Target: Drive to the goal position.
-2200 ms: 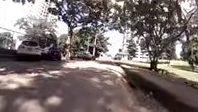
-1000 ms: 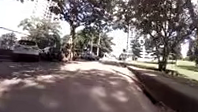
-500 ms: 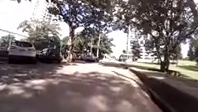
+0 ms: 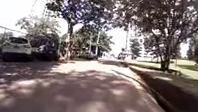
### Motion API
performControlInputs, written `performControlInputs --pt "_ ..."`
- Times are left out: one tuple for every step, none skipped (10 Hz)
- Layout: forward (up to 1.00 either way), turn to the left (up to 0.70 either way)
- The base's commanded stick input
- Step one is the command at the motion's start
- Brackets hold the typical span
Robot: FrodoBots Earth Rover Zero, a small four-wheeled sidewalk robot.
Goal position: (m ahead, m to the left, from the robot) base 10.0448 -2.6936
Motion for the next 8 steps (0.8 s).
performControlInputs --pt "0.7 0.0" --pt "0.7 0.0" --pt "0.7 0.0" --pt "0.7 0.0" --pt "0.7 0.0" --pt "0.7 0.0" --pt "0.7 0.0" --pt "0.7 0.0"
